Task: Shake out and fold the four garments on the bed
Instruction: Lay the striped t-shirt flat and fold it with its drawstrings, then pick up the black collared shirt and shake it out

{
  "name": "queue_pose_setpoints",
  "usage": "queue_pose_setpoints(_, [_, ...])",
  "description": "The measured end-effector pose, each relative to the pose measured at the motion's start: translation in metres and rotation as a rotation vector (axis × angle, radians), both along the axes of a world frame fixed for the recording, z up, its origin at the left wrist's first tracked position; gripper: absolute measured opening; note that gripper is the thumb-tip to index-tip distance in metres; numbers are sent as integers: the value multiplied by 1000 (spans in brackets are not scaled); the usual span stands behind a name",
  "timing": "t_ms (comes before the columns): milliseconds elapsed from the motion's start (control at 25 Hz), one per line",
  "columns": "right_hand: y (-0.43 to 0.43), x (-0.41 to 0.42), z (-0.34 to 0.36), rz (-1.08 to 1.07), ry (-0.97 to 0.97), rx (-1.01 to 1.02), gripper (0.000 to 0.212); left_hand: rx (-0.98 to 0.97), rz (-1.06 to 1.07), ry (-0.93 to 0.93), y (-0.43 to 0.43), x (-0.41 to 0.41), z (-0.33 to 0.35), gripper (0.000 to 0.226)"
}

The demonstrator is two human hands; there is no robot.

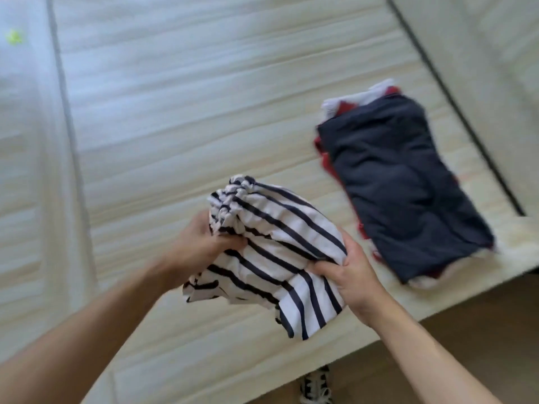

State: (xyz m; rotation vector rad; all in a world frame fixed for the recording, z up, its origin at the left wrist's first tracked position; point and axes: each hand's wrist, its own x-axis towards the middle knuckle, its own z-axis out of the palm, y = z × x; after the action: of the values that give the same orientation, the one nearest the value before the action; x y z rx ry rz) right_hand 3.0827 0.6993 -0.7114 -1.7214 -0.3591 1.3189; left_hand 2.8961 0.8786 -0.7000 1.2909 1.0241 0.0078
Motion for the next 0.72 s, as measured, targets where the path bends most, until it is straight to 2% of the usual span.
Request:
queue_pose_setpoints(200, [-76, 158, 35, -369, -28, 89, 61, -35, -418, -12, 0, 243, 24, 57])
queue_pose_setpoints(320, [-105, 224, 8, -534, 19, 64, 62, 24, -591, 135, -8, 353, 3, 45])
queue_pose_setpoints(440, [-117, 263, -45, -553, -20, -62, 67, 154, -674, 272, -23, 411, -38, 40])
queue_pose_setpoints(520, [-116, 271, -64, -511, -180, -238, 70, 390, -634, 303, -35, 418, -59, 57])
queue_pose_setpoints(600, [-111, 269, -70, -425, -528, -416, 79, 892, -569, 231, -50, 414, -69, 76])
queue_pose_setpoints(640, [-106, 264, -69, -363, -771, -453, 85, 1148, -614, 138, -59, 411, -72, 78])
queue_pose_setpoints(680, [-100, 258, -69, -298, -979, -425, 88, 1313, -724, 52, -66, 409, -75, 76])
queue_pose_setpoints(720, [-92, 251, -69, -230, -1091, -369, 87, 1402, -870, -14, -72, 406, -80, 72])
